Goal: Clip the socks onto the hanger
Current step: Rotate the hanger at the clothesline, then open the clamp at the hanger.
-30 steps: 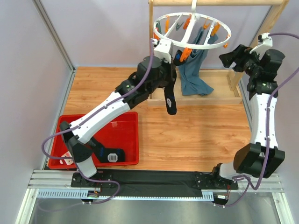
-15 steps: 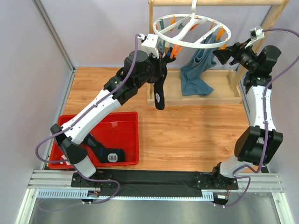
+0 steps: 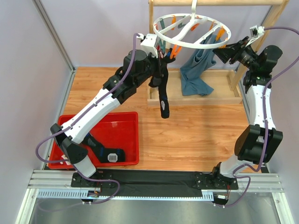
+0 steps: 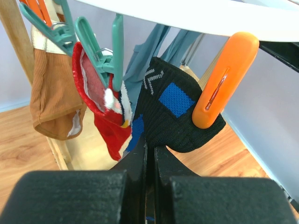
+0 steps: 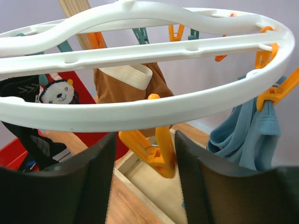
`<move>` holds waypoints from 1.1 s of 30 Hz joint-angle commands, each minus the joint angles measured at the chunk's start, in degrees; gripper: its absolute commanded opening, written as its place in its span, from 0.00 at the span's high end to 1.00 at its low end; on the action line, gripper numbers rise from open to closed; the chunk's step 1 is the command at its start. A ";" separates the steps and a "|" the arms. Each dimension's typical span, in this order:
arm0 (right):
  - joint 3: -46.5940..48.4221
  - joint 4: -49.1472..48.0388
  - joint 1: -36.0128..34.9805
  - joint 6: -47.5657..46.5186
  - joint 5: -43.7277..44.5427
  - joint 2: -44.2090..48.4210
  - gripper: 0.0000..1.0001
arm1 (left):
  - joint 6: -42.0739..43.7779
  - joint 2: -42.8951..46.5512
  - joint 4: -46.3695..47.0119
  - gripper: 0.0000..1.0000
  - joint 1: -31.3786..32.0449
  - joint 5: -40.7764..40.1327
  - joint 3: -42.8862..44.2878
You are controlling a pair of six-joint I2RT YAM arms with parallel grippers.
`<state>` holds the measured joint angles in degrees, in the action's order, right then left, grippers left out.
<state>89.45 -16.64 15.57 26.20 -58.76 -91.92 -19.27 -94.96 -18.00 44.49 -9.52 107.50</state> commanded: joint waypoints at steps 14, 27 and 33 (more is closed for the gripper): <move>5.56 21.20 -7.22 -3.52 9.88 7.80 1.00 | -2.17 6.18 -1.25 0.27 -0.98 4.94 -2.73; 6.79 38.26 -13.81 -1.52 27.03 17.82 1.00 | -12.63 11.99 17.97 0.28 -0.28 27.95 -14.69; 6.53 38.79 -17.59 1.22 28.97 19.32 0.99 | -17.02 -0.72 30.73 0.24 0.77 35.61 -8.57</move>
<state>94.13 20.60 -0.56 25.08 -32.42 -74.65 -32.23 -88.16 4.27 44.88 19.31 94.30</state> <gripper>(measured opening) 0.281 0.761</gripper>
